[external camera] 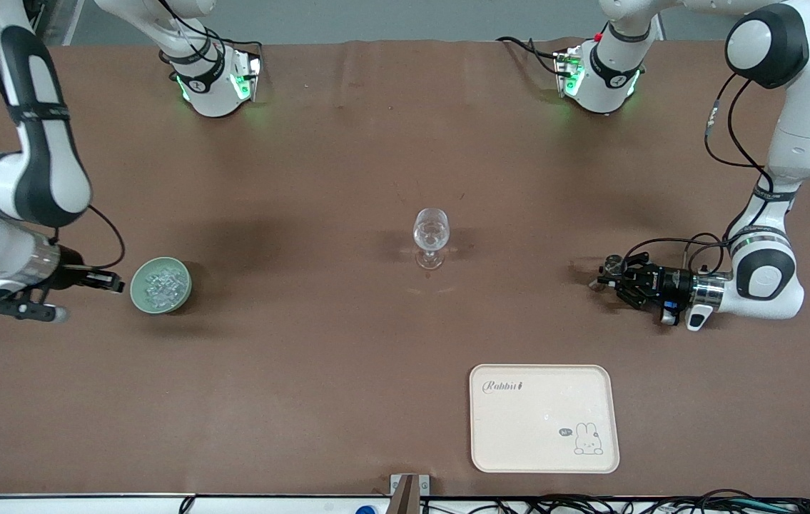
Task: Pour wine and add ice with both arms
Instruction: 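Pinch one ice cube from the green bowl with the right gripper and lift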
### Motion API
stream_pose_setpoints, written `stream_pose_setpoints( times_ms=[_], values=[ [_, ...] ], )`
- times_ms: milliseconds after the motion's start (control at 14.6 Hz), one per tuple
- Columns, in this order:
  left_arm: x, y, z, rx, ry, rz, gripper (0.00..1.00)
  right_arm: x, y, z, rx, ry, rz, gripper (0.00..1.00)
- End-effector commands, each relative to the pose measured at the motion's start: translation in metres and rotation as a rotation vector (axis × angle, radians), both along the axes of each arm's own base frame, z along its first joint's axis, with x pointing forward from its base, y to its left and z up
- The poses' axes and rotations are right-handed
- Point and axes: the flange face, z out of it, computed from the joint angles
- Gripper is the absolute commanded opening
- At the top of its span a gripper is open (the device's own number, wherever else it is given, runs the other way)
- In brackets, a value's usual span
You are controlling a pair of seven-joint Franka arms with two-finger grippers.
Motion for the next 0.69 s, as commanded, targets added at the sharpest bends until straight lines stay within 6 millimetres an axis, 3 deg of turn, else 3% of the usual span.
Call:
stream_pose_setpoints(
  times_ms=[0,206,617],
  values=[
    [0.0,-0.002,0.003,-0.032,-0.009,0.002,0.02,0.009,-0.01,0.065,0.002,0.003,0.005,0.01],
    [0.0,-0.005,0.004,-0.065,0.003,0.021,0.02,0.007,-0.004,0.116,-0.033,0.0,0.029,0.01],
    [0.0,-0.015,0.016,-0.116,0.039,0.023,0.01,-0.014,0.024,0.164,-0.036,-0.039,0.075,0.01]
  ],
)
